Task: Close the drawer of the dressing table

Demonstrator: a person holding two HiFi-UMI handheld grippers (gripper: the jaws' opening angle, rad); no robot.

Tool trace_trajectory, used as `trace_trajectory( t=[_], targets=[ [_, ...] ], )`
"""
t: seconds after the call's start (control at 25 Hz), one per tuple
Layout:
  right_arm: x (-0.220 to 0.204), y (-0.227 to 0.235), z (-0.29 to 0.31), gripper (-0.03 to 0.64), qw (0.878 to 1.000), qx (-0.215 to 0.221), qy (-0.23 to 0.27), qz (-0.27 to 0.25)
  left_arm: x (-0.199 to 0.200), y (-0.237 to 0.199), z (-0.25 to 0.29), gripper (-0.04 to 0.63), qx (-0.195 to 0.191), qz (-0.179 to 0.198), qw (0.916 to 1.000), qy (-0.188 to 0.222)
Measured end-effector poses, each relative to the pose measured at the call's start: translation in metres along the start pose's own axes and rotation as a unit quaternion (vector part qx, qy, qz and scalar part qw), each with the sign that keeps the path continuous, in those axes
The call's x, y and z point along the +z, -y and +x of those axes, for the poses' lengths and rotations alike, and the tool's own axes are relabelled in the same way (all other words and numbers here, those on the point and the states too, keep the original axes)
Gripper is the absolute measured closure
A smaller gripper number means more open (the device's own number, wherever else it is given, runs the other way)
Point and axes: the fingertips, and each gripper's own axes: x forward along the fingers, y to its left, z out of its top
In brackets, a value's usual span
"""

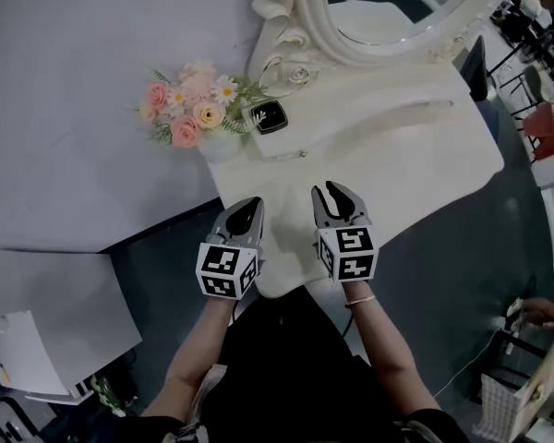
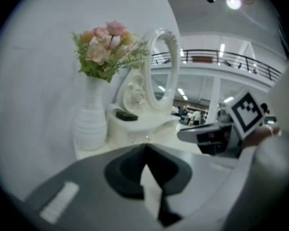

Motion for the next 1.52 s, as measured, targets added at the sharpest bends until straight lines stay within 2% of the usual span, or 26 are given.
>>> trace_trajectory(
  t=[0.92,1.52],
  targets=[
    [-0.016,-0.019,-0.086,0.607,0.997,-0.035,0.043,0.054,0.008,0.023,-0.021,0.591,-0.043,0.046,0.998,0.009],
    [-0.012,-0.024,-0.106,0.612,0.995,-0.036,0.076,0.053,0.011,0.028,-0.032,0.591,-0.041,0.049,0.9978,0.018]
  ],
)
